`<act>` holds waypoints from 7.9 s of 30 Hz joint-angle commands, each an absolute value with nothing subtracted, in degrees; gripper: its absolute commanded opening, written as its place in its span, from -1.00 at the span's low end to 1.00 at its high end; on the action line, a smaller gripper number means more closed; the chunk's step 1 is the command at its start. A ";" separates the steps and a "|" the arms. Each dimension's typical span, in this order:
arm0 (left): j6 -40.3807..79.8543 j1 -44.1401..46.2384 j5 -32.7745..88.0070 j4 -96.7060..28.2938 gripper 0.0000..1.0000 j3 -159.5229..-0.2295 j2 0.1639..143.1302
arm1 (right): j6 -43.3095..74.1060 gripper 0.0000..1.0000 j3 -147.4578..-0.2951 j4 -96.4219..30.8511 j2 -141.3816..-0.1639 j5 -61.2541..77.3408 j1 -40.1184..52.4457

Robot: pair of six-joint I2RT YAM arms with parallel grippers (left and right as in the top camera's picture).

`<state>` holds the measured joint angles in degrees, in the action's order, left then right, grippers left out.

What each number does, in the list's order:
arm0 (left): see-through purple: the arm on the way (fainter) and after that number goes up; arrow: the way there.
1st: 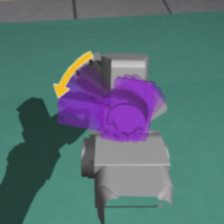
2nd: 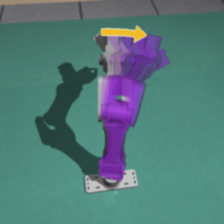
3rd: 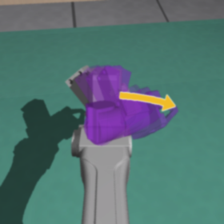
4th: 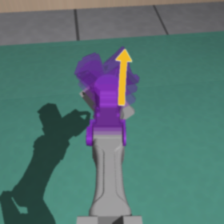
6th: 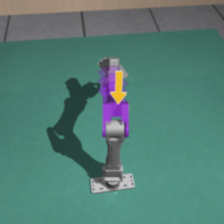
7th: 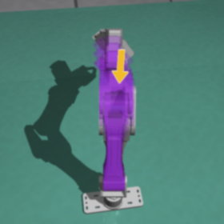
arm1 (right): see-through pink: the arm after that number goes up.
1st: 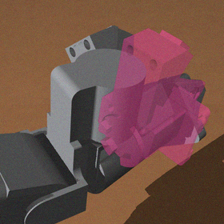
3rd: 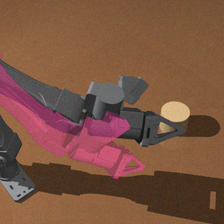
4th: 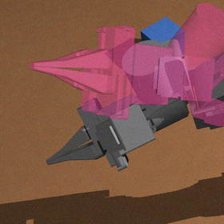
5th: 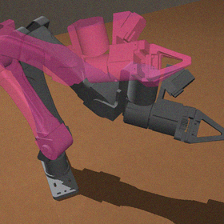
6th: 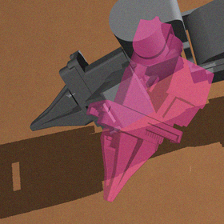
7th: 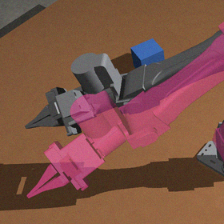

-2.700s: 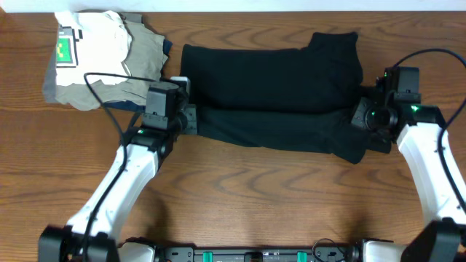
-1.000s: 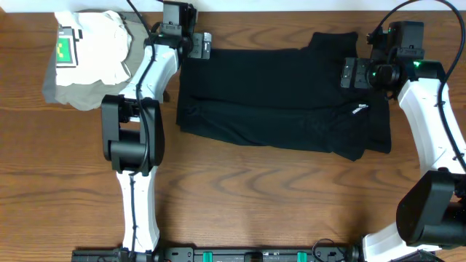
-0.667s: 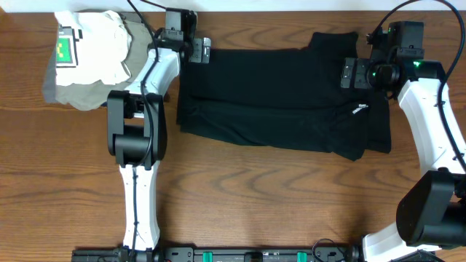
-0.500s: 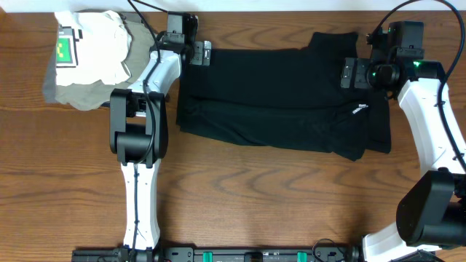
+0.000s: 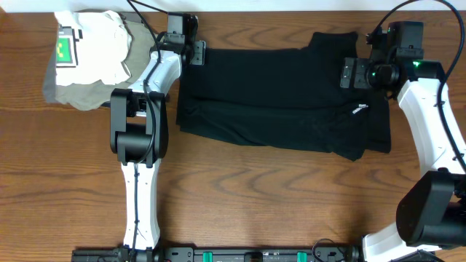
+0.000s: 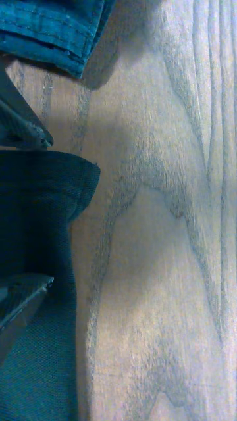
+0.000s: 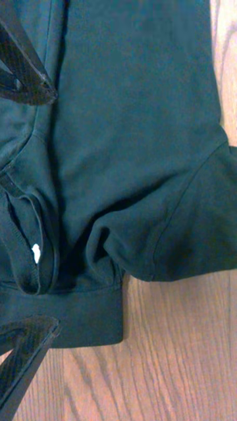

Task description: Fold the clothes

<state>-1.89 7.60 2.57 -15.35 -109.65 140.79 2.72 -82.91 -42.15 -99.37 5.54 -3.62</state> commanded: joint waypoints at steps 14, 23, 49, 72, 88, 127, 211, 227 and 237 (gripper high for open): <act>-1.21 7.42 2.52 -15.79 -0.73 -110.76 145.10 | 2.07 0.95 -83.57 -40.82 -99.02 5.39 -2.55; -1.02 7.42 2.52 -29.23 -0.88 -110.76 137.43 | 1.98 0.94 -83.57 -27.11 -101.56 5.15 -2.55; 0.97 7.68 2.50 -40.01 -0.88 -110.76 130.82 | 8.12 0.70 -83.59 13.19 -132.35 1.96 -3.44; 1.37 7.68 2.52 -40.27 -0.88 -110.76 130.82 | 8.32 -0.95 -84.88 14.98 -133.80 2.00 -3.84; 1.41 7.86 2.57 -43.53 -0.88 -110.76 130.82 | 2.26 -0.41 -119.22 -27.64 -134.21 7.33 -3.70; 1.32 8.45 2.48 -41.58 -0.88 -110.76 130.85 | 6.39 -0.68 -119.31 -12.34 -151.06 4.49 -3.79; -10.72 2.70 21.87 -57.78 0.29 -93.76 120.03 | -13.82 0.27 -121.62 -88.92 -131.57 12.32 -12.16; -12.43 2.52 21.15 -45.80 0.33 -81.73 120.05 | -13.80 0.37 -121.60 -88.36 -131.57 12.51 -11.60; -11.46 2.59 21.02 -36.58 0.22 -73.82 120.11 | -13.76 0.38 -121.62 -87.31 -131.57 12.71 -11.60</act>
<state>-10.94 2.72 21.54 -37.95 -77.95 116.84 -12.84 -120.57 -87.55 -131.59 11.88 -12.29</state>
